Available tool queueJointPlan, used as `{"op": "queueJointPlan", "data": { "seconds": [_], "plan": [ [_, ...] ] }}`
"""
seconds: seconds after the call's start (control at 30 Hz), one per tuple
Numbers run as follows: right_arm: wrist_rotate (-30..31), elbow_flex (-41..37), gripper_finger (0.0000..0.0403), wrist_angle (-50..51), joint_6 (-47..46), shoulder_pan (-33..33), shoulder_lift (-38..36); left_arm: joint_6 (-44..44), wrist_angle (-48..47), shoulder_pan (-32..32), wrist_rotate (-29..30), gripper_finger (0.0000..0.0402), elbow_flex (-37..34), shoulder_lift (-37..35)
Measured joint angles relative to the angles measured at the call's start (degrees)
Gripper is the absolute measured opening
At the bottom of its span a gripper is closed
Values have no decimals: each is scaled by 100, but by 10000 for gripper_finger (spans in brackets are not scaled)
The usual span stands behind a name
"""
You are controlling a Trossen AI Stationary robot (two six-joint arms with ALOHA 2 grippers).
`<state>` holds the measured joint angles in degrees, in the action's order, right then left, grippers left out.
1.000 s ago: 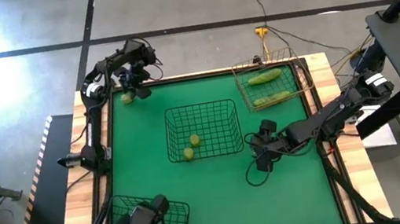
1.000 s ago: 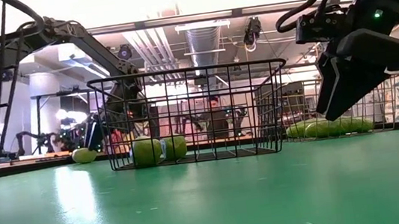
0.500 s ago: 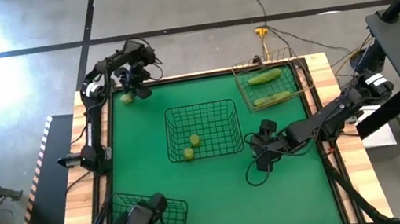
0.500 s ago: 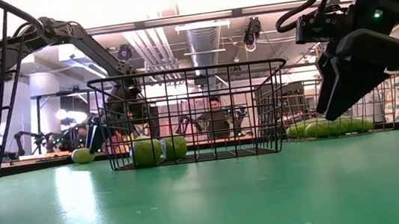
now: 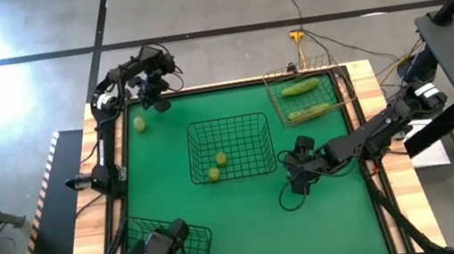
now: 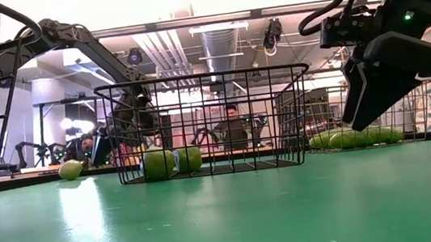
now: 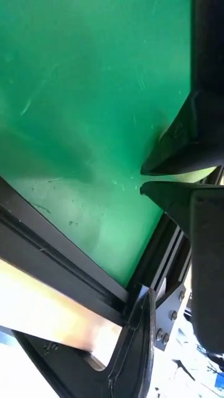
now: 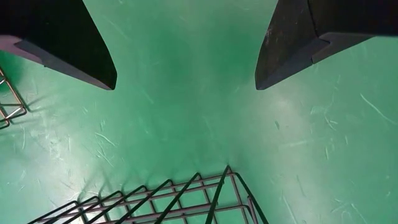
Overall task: Sort produce into baskets
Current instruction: Put the green lime into the top black wire basket
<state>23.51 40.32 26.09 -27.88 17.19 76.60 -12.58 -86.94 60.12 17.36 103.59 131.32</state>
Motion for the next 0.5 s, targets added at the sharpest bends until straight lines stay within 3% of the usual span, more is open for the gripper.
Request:
{"op": "queueJointPlan", "data": {
  "seconds": [0.2, 0.5],
  "plan": [
    [0, -4, 376, 0, 79, 0, 0, 221, -203, -17, 14, 12, 133, -15],
    [0, -4, 376, 13, 90, 6, 0, 864, -310, -91, -183, 55, 856, -679]
  ]
}}
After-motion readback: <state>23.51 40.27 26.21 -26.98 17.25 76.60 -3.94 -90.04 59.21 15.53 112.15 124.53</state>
